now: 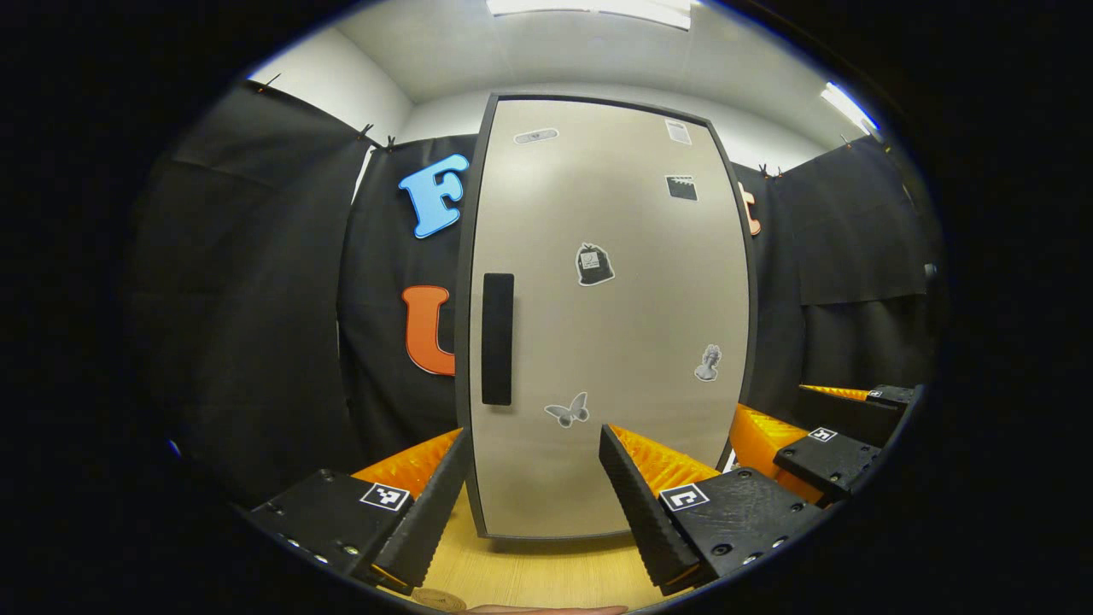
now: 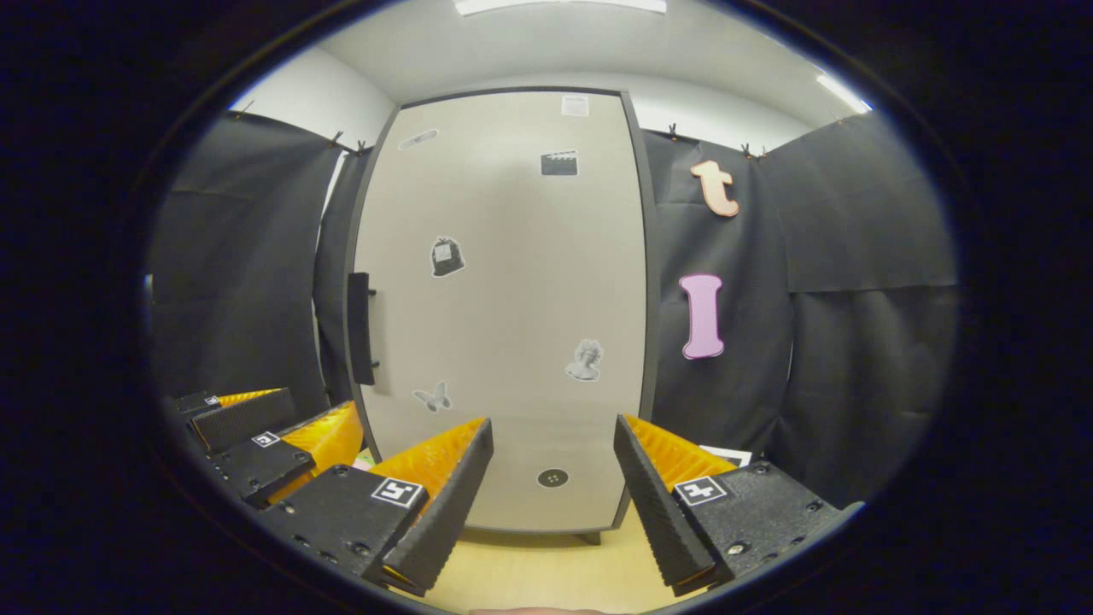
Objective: Open the cabinet door with the right hand, grasp the bottle in the cabinet with the left hand and place it on the coaster, then close the cabinet door with the right hand.
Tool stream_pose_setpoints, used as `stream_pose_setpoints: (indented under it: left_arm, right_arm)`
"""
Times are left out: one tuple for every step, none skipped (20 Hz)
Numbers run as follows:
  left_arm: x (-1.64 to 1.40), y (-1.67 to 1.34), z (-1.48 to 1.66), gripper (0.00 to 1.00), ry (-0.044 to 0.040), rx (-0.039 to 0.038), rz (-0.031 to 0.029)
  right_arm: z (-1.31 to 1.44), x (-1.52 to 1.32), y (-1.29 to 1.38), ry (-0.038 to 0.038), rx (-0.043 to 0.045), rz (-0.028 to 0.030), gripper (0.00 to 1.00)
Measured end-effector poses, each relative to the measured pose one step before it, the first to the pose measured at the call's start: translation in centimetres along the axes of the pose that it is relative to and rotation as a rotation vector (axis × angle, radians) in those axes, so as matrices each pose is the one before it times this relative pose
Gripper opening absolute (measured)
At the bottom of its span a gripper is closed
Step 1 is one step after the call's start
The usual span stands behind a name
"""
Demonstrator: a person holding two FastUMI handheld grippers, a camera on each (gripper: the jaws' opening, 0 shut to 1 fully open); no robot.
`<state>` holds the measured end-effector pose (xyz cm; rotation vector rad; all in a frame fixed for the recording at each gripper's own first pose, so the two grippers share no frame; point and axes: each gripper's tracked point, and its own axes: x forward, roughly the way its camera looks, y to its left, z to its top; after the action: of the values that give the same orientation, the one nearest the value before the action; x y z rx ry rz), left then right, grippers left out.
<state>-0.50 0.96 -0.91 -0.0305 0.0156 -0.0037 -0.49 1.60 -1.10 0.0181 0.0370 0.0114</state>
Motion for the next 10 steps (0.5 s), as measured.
stream_pose_setpoints:
  left_arm:
    - [-0.093, 0.139, -0.022, 0.91, -0.00041, -0.00016, 0.00293]
    - [-0.148, 0.145, 0.041, 0.91, 0.00018, 0.00096, 0.00429]
    - [-0.196, 0.209, 0.037, 0.91, 0.00014, 0.00059, 0.00752]
    - [-0.111, 0.296, -0.080, 0.91, 0.00129, -0.00070, 0.00852]
    - [-0.254, 0.353, -0.154, 0.91, 0.00305, -0.00004, 0.00870]
    - [-0.214, 0.344, -0.013, 0.91, 0.00106, 0.00202, 0.01058]
    - [-0.216, 0.469, -0.063, 0.91, 0.00014, 0.00353, 0.01333]
    - [-0.198, 0.490, -0.117, 0.91, 0.00189, 0.00595, 0.01454]
    - [-0.228, 0.426, -0.115, 0.90, 0.00251, 0.00988, 0.01294]
    - [-0.430, 0.387, 0.033, 0.90, 0.00012, 0.00805, 0.00709]
  right_arm:
    - [-0.038, 0.017, 0.123, -0.00033, -0.00175, 0.00316, 0.92]
    - [0.116, -0.075, 0.153, -0.00343, -0.00202, 0.00605, 0.92]
    - [0.022, 0.154, 0.303, -0.00226, -0.00491, 0.00830, 0.93]
    - [0.034, 0.131, 0.359, 0.00225, -0.00866, 0.01372, 0.92]
    - [0.018, 0.152, 0.297, 0.00238, -0.00996, 0.00482, 0.92]
    - [0.116, 0.156, 0.329, 0.00102, -0.00849, 0.01060, 0.93]
    - [0.174, 0.330, 0.716, -0.00298, -0.00547, 0.02157, 0.93]
    - [0.142, 0.366, 0.622, 0.00283, -0.01011, 0.01992, 0.92]
    - [0.134, 0.446, 0.446, -0.00165, -0.01279, 0.01938, 0.93]
    - [0.377, 0.494, 0.420, -0.00666, -0.01558, 0.01395, 0.92]
